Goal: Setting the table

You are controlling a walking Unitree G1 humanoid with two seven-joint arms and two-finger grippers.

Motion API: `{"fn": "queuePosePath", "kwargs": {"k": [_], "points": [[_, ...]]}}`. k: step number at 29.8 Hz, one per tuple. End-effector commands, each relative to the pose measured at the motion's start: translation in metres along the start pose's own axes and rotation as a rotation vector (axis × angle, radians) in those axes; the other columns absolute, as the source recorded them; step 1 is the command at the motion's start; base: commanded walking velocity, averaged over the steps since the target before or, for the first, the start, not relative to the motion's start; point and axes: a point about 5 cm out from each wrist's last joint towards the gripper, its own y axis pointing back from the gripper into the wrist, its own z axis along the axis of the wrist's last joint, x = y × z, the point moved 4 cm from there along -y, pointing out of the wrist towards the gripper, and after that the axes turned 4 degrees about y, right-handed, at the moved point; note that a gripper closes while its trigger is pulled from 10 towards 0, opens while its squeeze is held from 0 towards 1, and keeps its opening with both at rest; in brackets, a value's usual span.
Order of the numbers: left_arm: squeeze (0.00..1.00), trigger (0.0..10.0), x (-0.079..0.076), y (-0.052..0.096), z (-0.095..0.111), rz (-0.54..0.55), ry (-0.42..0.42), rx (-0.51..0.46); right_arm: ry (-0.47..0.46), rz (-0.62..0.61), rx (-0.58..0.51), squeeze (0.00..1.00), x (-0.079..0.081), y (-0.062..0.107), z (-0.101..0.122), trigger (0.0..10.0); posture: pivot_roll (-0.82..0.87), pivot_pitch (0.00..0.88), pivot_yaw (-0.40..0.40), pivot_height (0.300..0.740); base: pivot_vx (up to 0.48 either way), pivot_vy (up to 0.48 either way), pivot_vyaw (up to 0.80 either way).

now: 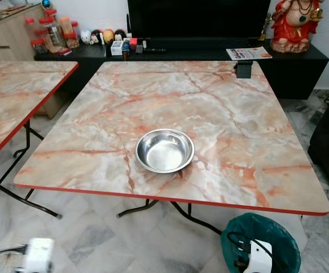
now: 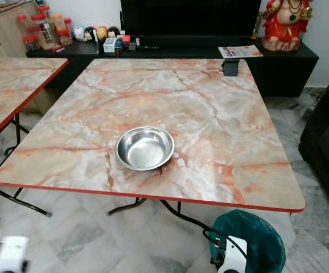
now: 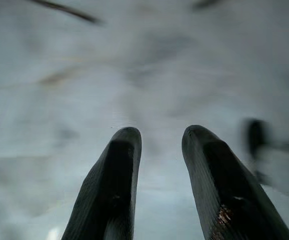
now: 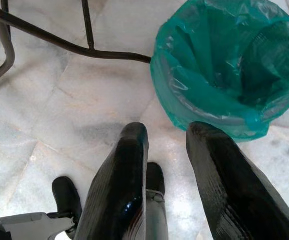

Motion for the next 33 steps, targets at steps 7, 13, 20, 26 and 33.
{"fn": "queuePosePath", "kwargs": {"k": [7, 13, 20, 26, 33], "points": [[0.0, 10.0, -0.064, -0.007, 0.002, -0.192, -0.008, 0.003, 0.013, 0.006, -0.013, 0.0, 0.001, -0.001, 0.006, 10.0, 0.02, 0.0, 0.057, 0.74, 0.0, 0.0, 0.0], [0.0, 10.0, -0.076, -0.01, 0.013, -0.197, 0.075, -0.019, 0.013, 0.002, -0.011, 0.0, 0.0, -0.001, 0.004, 10.0, -0.02, 0.011, 0.069, 0.74, 0.0, 0.067, 0.0], [0.0, 10.0, -0.07, -0.01, 0.005, -0.157, 0.121, -0.001, 0.008, -0.009, -0.001, 0.0, -0.004, 0.0, -0.001, 10.0, -0.02, 0.014, 0.065, 0.74, 0.0, 0.401, 0.0], [0.0, 10.0, -0.058, -0.008, -0.006, -0.112, 0.151, 0.022, 0.02, -0.005, -0.017, 0.0, -0.005, -0.001, 0.006, 10.0, -0.01, 0.012, 0.062, 0.74, 0.0, 0.411, 0.0], [0.0, 10.0, -0.052, -0.007, -0.011, -0.089, 0.172, 0.031, 0.024, 0.007, -0.022, 0.0, 0.0, -0.001, 0.007, 10.0, -0.01, 0.002, 0.068, 0.74, 0.0, 0.474, 0.0]]}}
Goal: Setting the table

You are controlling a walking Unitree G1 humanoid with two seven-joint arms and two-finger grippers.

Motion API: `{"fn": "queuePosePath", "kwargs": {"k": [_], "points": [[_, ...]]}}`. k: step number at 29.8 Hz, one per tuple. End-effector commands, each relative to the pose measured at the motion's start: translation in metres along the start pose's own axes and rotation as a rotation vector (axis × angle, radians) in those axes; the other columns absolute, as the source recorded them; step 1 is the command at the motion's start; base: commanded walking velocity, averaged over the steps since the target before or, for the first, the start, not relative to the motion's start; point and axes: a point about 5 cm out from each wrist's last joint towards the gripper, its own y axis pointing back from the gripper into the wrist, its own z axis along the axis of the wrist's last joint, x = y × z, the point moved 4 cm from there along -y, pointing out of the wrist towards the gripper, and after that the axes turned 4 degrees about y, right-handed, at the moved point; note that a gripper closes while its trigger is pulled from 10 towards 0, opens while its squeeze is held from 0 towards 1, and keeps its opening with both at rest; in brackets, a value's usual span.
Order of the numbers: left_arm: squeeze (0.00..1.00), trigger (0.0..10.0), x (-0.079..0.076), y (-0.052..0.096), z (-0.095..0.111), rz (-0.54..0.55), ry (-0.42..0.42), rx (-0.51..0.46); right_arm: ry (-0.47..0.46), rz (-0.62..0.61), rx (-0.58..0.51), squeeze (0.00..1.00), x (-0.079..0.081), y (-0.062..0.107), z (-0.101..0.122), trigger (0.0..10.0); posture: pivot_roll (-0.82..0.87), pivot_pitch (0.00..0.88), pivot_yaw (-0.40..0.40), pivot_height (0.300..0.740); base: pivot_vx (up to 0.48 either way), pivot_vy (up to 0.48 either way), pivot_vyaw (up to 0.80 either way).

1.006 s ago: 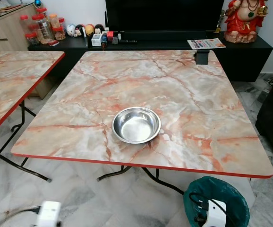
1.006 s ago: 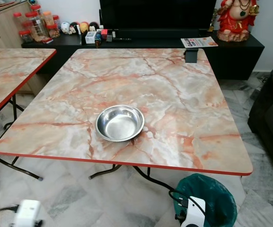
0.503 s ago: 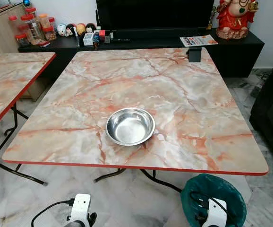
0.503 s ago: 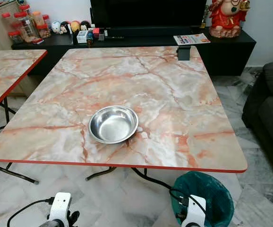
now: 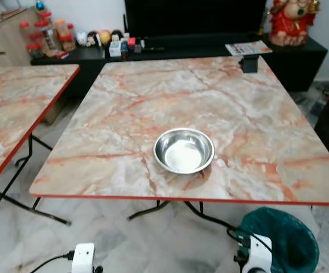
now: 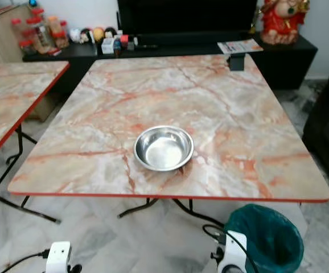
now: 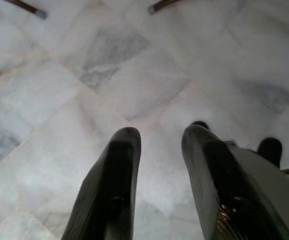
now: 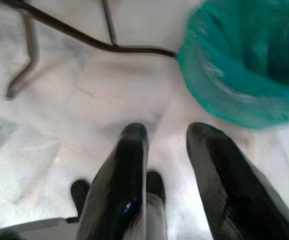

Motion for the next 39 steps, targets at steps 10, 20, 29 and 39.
{"fn": "queuePosePath", "kwargs": {"k": [10, 20, 29, 39], "points": [[0.0, 10.0, 0.01, 0.002, -0.004, 0.026, 0.007, 0.01, 0.011, 0.031, 0.001, 0.0, 0.013, 0.0, -0.002, 10.0, -0.01, 0.0, 0.085, 0.74, 0.0, 0.475, 0.0], [0.0, 10.0, 0.013, 0.002, -0.003, 0.042, 0.03, 0.005, 0.011, 0.046, -0.004, 0.0, 0.019, 0.0, -0.001, 10.0, -0.01, 0.0, 0.091, 0.74, 0.0, 0.475, 0.0], [0.0, 10.0, 0.022, 0.006, -0.013, 0.072, 0.055, 0.019, 0.022, 0.056, 0.0, 0.0, 0.021, 0.0, -0.002, 10.0, 0.01, 0.0, 0.085, 0.74, 0.0, 0.475, 0.0], [0.0, 10.0, 0.027, 0.007, -0.013, 0.093, 0.079, 0.017, 0.034, 0.069, -0.009, 0.0, 0.024, -0.001, 0.004, 10.0, 0.02, 0.0, 0.072, 0.74, 0.0, 0.476, 0.0]]}}
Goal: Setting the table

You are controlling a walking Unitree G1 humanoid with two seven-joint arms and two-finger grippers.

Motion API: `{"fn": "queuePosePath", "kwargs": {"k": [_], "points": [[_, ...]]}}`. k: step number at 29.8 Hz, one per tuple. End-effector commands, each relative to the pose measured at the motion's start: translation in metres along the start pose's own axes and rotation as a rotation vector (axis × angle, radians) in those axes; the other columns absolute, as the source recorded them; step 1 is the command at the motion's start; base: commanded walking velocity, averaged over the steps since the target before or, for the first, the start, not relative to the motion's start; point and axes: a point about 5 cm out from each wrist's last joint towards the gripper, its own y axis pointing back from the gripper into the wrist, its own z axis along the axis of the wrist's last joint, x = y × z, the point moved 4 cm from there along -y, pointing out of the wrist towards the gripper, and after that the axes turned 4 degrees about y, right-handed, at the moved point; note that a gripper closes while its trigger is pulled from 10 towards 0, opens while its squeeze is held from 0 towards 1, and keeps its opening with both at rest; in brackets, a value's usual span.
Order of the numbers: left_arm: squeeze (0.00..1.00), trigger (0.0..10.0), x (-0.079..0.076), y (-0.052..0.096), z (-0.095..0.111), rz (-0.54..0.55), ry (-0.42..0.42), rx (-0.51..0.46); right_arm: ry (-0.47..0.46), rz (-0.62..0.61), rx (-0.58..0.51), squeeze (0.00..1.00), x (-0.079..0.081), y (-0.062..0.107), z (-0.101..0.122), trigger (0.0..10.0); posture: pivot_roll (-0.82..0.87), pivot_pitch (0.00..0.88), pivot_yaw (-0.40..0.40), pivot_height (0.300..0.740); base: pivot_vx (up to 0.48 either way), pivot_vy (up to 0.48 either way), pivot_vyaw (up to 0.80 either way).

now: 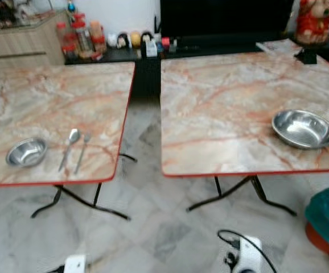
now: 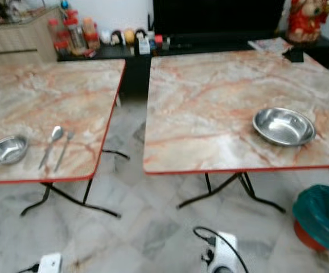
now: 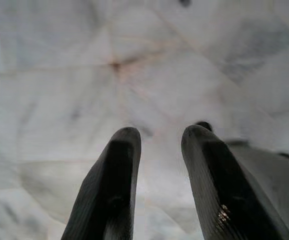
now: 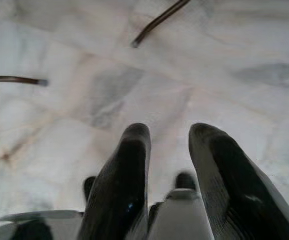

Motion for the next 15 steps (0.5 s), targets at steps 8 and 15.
{"fn": "queuePosePath", "kwargs": {"k": [8, 15], "points": [[0.0, 10.0, -0.0028, -0.0017, 0.0069, 0.0, 0.01, -0.015, 0.002, -0.007, 0.0, 0.0, -0.0067, 0.0003, 0.0003, 10.0, 0.02, 0.0, 0.075, 0.74, 0.0, 0.476, 0.0], [0.0, 10.0, -0.0019, -0.002, 0.0084, 0.004, 0.011, -0.018, -0.001, -0.013, -0.002, 0.0, -0.007, 0.0004, 0.0003, 10.0, 0.01, 0.0, 0.08, 0.74, 0.0, 0.476, 0.0]]}}
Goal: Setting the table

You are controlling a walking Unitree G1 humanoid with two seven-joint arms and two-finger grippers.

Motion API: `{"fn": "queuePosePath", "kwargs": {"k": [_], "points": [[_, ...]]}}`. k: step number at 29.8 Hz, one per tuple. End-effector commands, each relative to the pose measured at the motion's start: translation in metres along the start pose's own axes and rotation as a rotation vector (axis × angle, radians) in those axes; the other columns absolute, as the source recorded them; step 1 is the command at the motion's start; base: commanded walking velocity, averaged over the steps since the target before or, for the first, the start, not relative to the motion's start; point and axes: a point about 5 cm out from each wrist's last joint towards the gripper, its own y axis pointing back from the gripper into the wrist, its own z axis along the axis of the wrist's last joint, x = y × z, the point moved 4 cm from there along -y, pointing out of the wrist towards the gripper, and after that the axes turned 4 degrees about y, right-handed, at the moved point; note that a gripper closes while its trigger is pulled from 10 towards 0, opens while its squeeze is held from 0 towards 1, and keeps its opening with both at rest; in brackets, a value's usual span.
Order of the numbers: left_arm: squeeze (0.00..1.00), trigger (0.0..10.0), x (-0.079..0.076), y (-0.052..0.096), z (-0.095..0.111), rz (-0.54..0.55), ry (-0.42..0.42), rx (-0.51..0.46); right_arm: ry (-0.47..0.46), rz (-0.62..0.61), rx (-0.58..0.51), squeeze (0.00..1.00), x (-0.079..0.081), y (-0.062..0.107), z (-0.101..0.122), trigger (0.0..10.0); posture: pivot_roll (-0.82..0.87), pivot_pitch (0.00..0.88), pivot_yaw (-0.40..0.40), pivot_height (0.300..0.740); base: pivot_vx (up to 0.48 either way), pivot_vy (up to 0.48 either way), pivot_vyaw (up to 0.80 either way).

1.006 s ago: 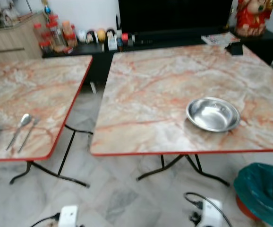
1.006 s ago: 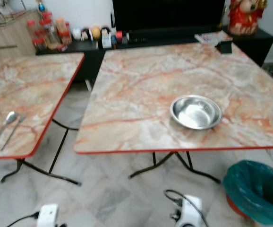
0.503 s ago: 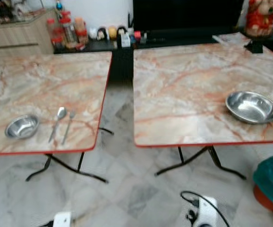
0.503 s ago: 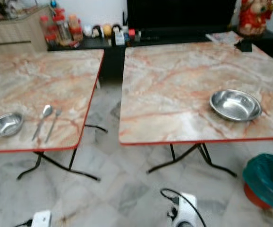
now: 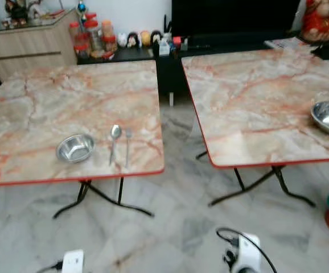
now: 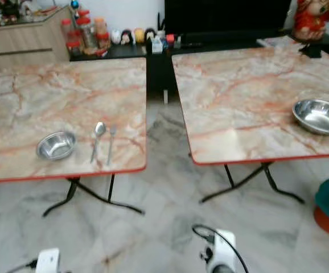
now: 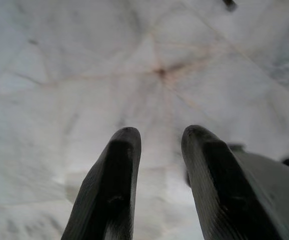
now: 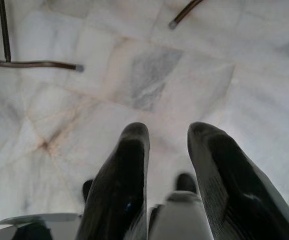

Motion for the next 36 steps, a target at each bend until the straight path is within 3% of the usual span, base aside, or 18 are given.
{"fn": "queuePosePath", "kwargs": {"k": [1, 26, 32, 36], "points": [[0.0, 10.0, -0.005, -0.001, 0.003, -0.009, 0.008, -0.004, 0.001, -0.024, -0.004, 0.0, -0.009, 0.001, 0.0, 10.0, 0.01, 0.0, 0.08, 0.74, 0.0, 0.476, 0.0], [0.0, 10.0, -0.002, -0.002, 0.007, 0.008, 0.016, -0.017, 0.018, -0.017, -0.005, 0.0, -0.007, 0.001, 0.0, 10.0, 0.02, 0.0, 0.084, 0.74, 0.0, 0.476, 0.0], [0.0, 10.0, 0.001, -0.001, 0.006, 0.029, 0.01, -0.025, 0.01, -0.021, -0.021, 0.0, -0.008, 0.001, 0.003, 10.0, 0.03, 0.0, 0.078, 0.74, 0.0, 0.089, 0.0], [0.0, 10.0, -0.002, -0.001, 0.004, 0.026, 0.018, -0.026, 0.001, -0.003, -0.082, 0.0, -0.006, -0.001, 0.019, 10.0, 0.03, 0.0, 0.077, 0.74, 0.0, 0.0, 0.15]]}}
